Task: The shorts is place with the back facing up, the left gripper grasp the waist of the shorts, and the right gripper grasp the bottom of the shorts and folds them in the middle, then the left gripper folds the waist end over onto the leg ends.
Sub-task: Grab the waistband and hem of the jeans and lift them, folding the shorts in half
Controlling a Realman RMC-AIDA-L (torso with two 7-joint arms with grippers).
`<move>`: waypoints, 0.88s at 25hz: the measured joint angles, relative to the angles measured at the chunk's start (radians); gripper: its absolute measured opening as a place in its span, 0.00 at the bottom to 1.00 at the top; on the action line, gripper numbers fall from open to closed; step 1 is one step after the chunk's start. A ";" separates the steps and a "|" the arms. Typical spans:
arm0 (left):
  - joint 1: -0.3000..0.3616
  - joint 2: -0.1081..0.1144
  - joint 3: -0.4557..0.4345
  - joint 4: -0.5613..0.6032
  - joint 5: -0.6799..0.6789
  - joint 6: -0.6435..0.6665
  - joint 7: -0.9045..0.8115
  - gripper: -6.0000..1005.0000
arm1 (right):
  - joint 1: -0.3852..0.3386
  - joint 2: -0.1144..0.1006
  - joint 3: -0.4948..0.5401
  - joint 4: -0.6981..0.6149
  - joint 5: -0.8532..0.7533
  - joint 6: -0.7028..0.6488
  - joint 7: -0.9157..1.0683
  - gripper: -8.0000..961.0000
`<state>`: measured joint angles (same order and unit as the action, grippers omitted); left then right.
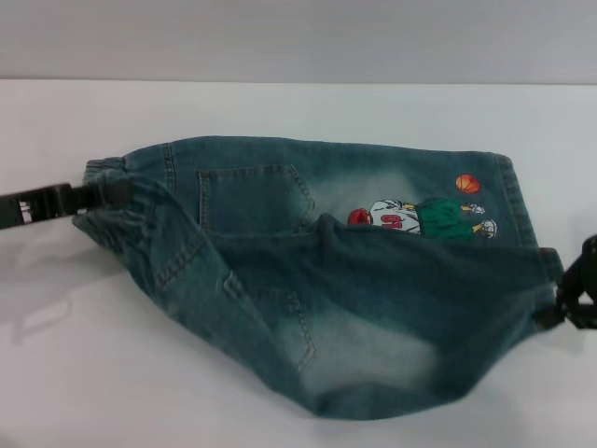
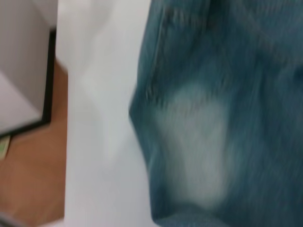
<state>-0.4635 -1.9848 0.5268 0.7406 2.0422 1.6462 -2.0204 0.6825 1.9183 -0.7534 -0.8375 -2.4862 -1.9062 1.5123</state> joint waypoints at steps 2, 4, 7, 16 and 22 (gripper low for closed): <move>-0.001 0.002 -0.002 0.000 -0.023 -0.010 -0.025 0.12 | -0.007 -0.005 0.041 0.000 0.038 -0.013 -0.029 0.01; -0.005 0.006 -0.003 0.001 -0.044 -0.025 -0.054 0.12 | -0.013 -0.010 0.078 0.000 0.068 -0.021 -0.048 0.01; -0.015 0.014 -0.004 0.000 -0.060 -0.050 -0.094 0.12 | -0.022 -0.015 0.135 0.000 0.094 -0.024 -0.057 0.01; -0.036 0.016 -0.028 -0.001 -0.090 -0.117 -0.129 0.12 | -0.082 -0.026 0.284 0.014 0.234 0.022 -0.073 0.01; -0.047 0.017 -0.032 -0.001 -0.100 -0.168 -0.144 0.13 | -0.119 -0.032 0.316 0.074 0.311 0.142 -0.083 0.01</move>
<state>-0.5102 -1.9678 0.4952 0.7393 1.9421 1.4779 -2.1640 0.5638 1.8862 -0.4373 -0.7639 -2.1752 -1.7642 1.4291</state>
